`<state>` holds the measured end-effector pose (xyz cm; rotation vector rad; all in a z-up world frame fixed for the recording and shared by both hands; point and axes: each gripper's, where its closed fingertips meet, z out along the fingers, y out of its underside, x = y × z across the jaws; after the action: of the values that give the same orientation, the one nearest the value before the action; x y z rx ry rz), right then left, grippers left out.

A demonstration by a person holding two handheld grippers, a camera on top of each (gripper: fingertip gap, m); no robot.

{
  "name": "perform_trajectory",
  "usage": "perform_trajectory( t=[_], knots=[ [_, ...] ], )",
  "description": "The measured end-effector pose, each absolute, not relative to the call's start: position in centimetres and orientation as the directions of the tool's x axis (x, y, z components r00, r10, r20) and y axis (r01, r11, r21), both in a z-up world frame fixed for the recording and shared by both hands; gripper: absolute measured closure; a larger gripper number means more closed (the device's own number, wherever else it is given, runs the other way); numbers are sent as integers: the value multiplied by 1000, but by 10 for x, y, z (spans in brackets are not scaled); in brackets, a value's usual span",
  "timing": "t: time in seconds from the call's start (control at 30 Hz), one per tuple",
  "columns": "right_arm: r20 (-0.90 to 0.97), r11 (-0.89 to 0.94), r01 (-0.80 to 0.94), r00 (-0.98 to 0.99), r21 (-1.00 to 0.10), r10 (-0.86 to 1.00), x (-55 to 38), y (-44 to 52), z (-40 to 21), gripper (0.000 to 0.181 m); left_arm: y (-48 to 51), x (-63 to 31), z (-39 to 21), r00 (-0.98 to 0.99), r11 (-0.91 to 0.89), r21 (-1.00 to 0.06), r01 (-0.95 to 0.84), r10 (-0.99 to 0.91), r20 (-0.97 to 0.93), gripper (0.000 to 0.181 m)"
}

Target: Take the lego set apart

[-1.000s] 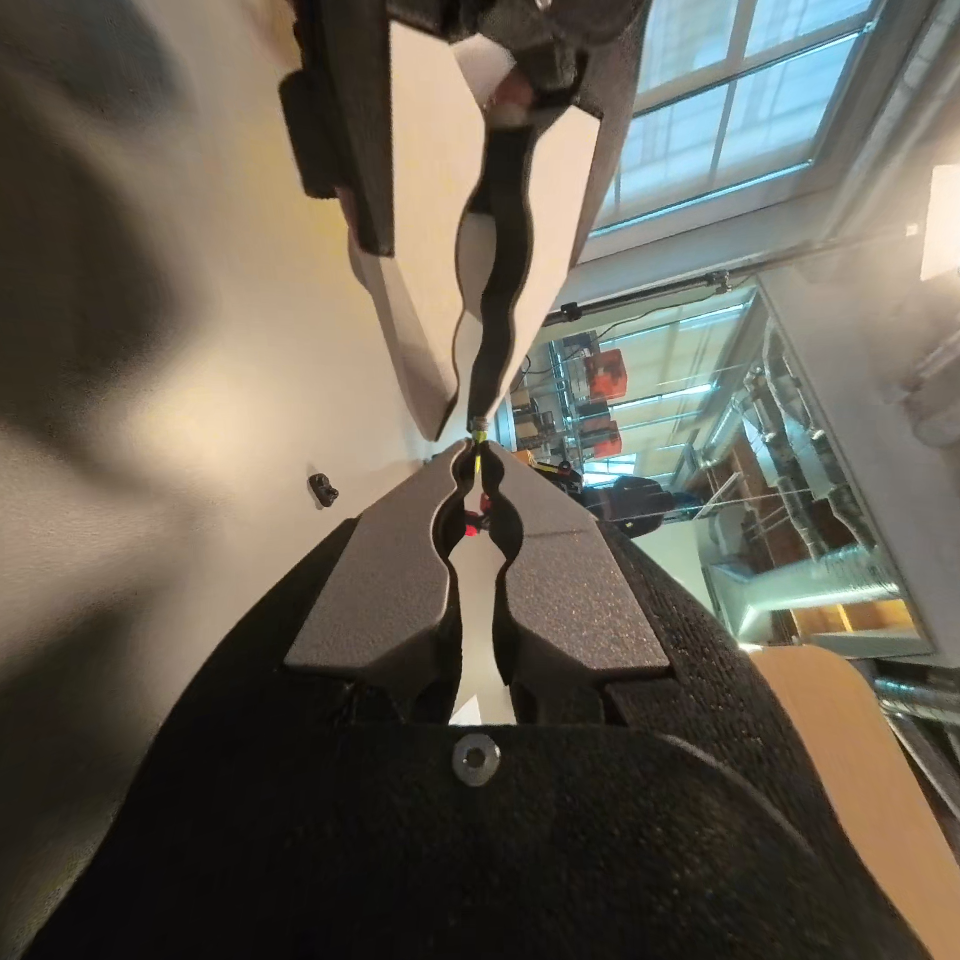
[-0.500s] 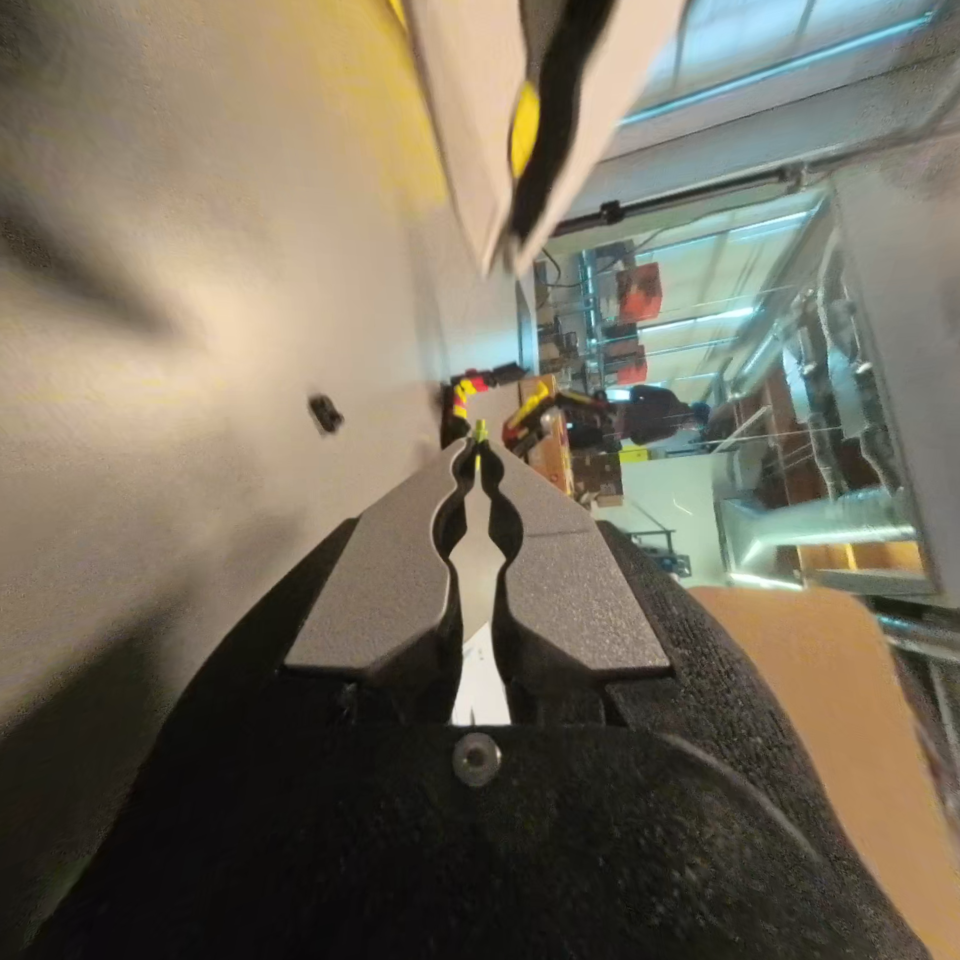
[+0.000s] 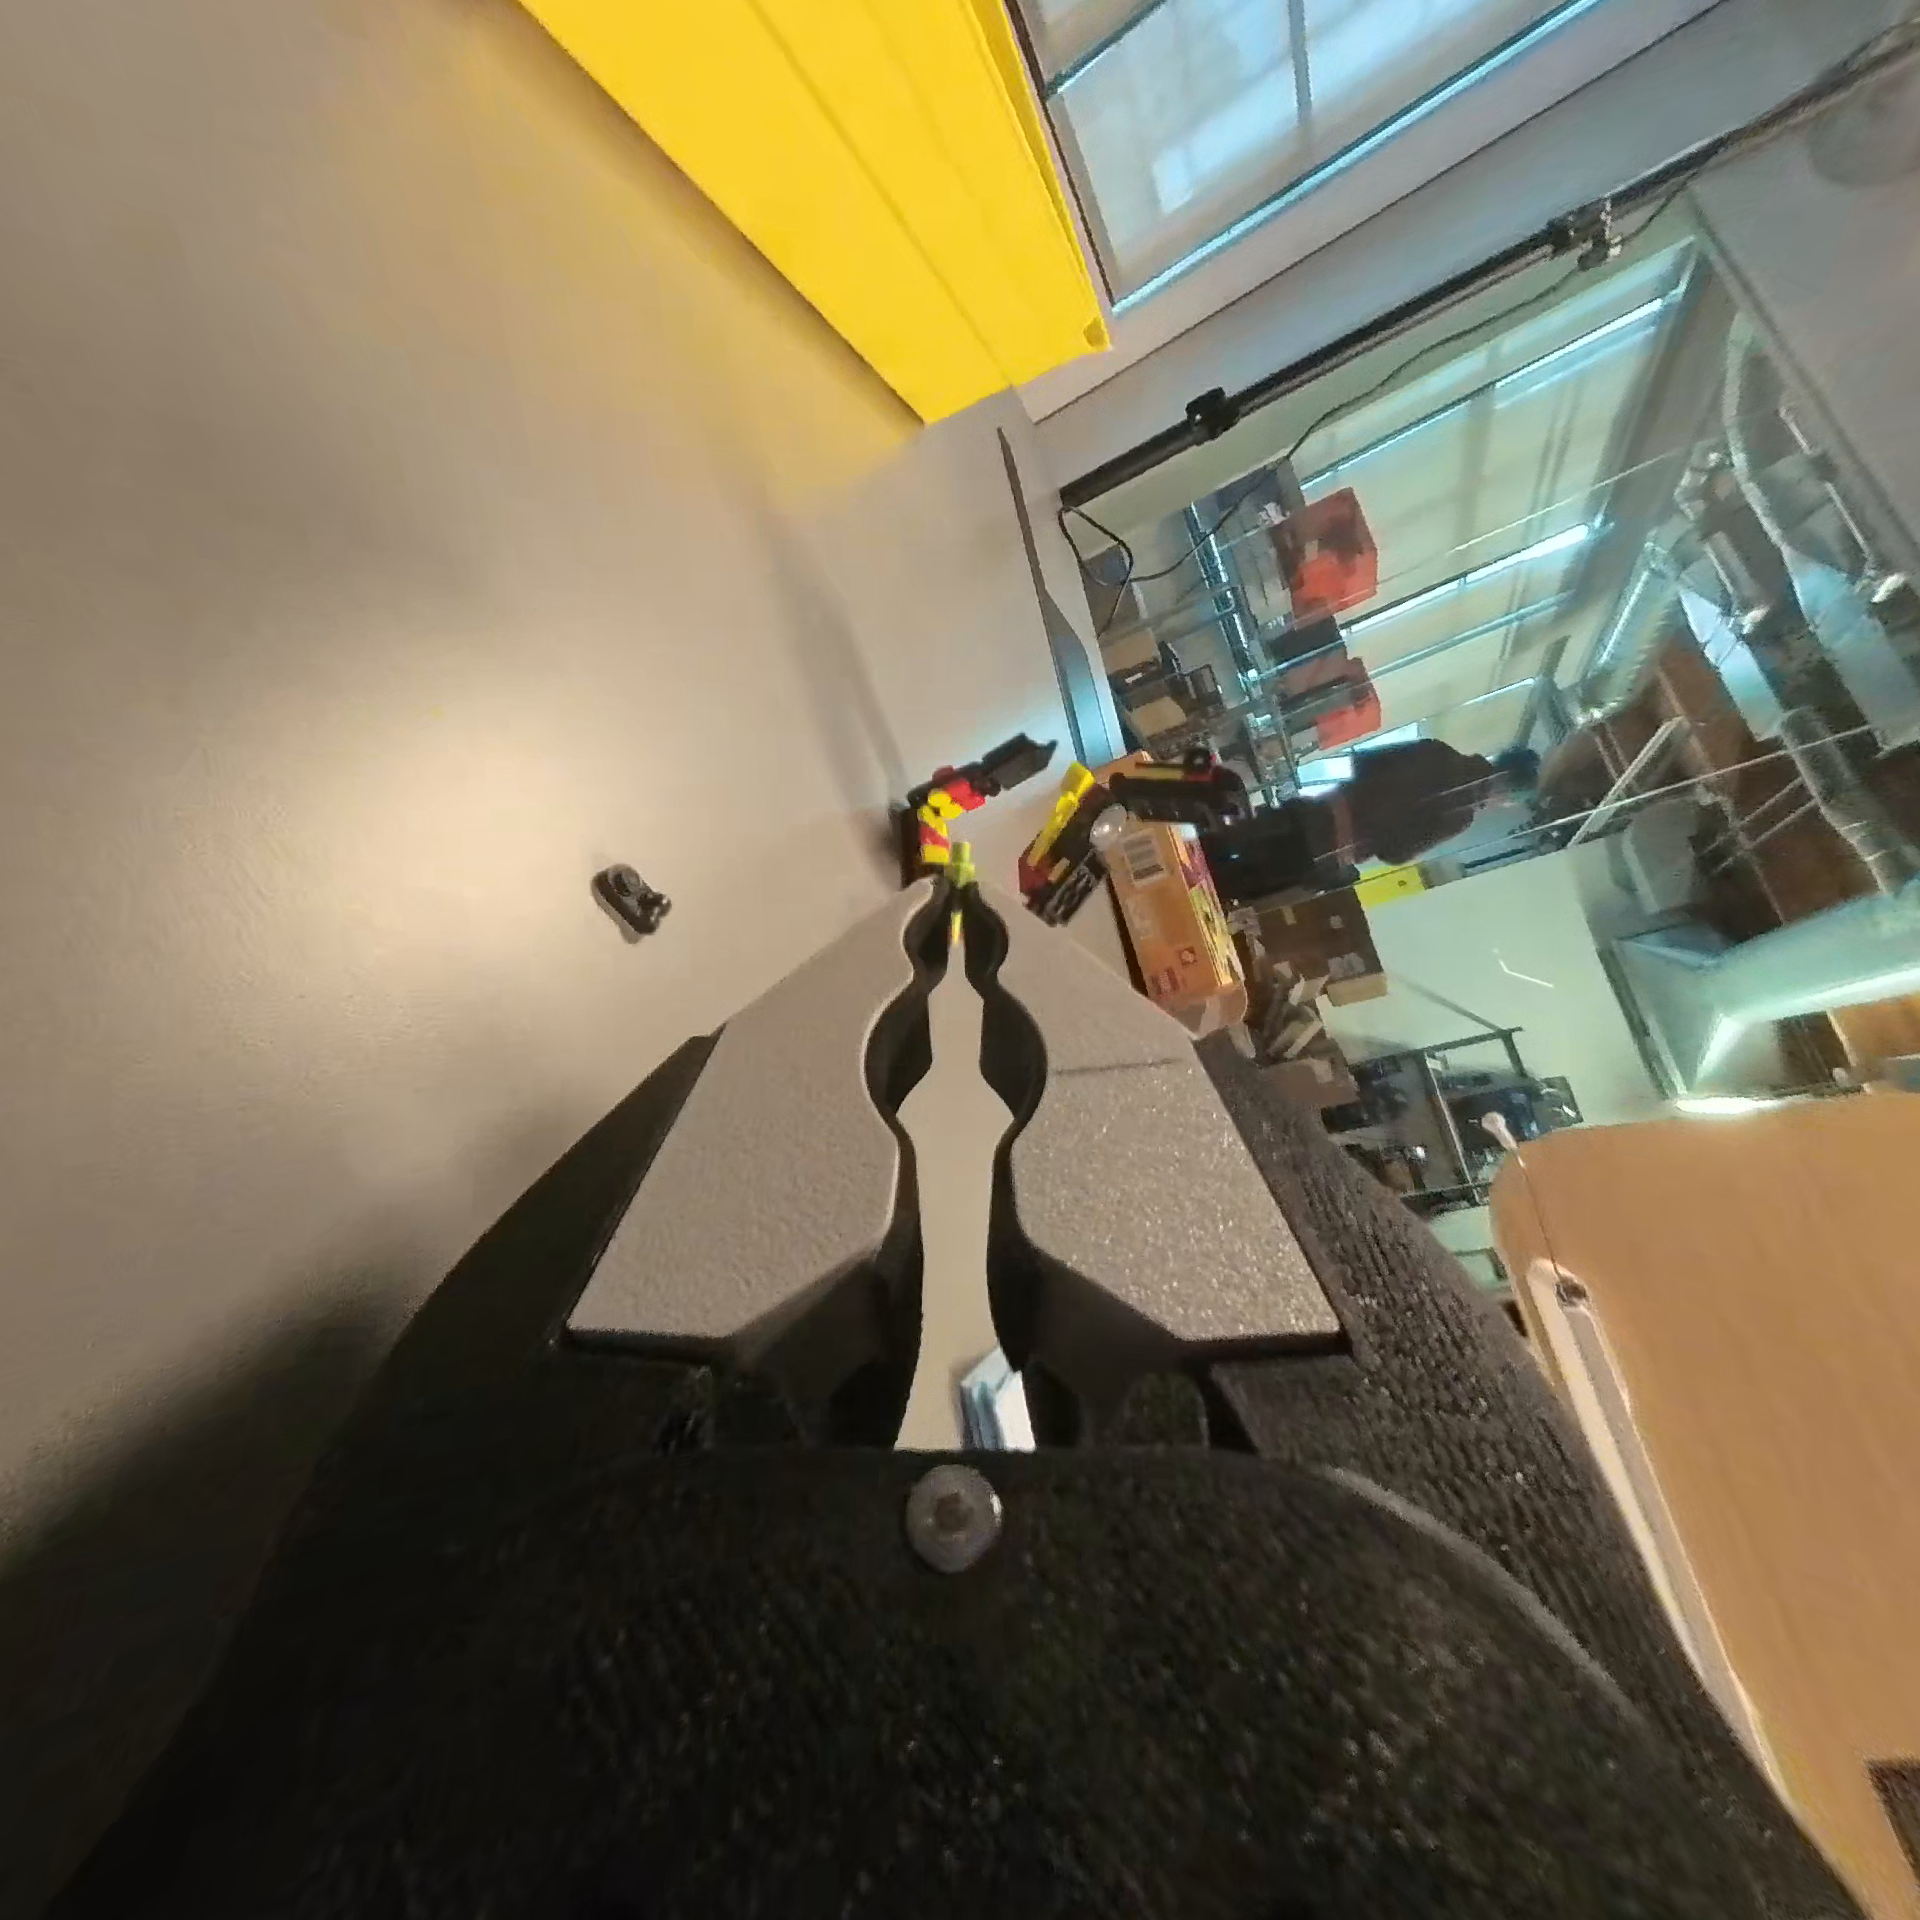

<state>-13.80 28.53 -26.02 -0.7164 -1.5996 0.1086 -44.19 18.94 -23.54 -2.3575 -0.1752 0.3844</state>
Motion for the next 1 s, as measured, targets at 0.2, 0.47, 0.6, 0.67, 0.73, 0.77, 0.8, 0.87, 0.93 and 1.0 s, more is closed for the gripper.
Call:
perform_trajectory(
  t=[0.2, 0.47, 0.6, 0.67, 0.73, 0.77, 0.8, 0.87, 0.93, 1.0],
  knots=[
    [835, 767, 382, 21, -515, 550, -136, 290, -261, 181, 187, -469, -286, 943, -862, -426, 276, 329, -54, 132],
    [822, 759, 376, 10, -531, 570, -136, 287, -262, 181, 166, -483, -316, 905, -882, -246, 401, 423, -42, 85],
    [817, 757, 373, 4, -536, 576, -136, 286, -262, 181, 172, -478, -310, 904, -868, -266, 418, 425, 35, 88],
    [815, 755, 375, 3, -538, 579, -136, 286, -263, 181, 182, -469, -303, 878, -828, -294, 478, 443, 182, 89],
    [811, 751, 375, 2, -543, 585, -136, 286, -263, 181, 192, -459, -294, 810, -772, -292, 564, 448, 379, 85],
    [810, 750, 375, 2, -544, 587, -136, 286, -263, 181, 198, -456, -288, 769, -746, -291, 599, 435, 467, 81],
    [809, 749, 376, 2, -545, 588, -136, 286, -263, 181, 204, -453, -281, 732, -722, -301, 623, 402, 549, 78],
    [806, 747, 377, -2, -548, 592, -136, 286, -264, 181, 218, -447, -266, 647, -672, -320, 668, 313, 695, 73],
    [803, 745, 379, -8, -549, 596, -136, 285, -265, 181, 224, -449, -262, 603, -641, -322, 697, 280, 747, 72],
    [801, 745, 381, -17, -548, 598, -137, 284, -267, 181, 228, -455, -265, 604, -622, -344, 703, 267, 751, 71]
  ],
)
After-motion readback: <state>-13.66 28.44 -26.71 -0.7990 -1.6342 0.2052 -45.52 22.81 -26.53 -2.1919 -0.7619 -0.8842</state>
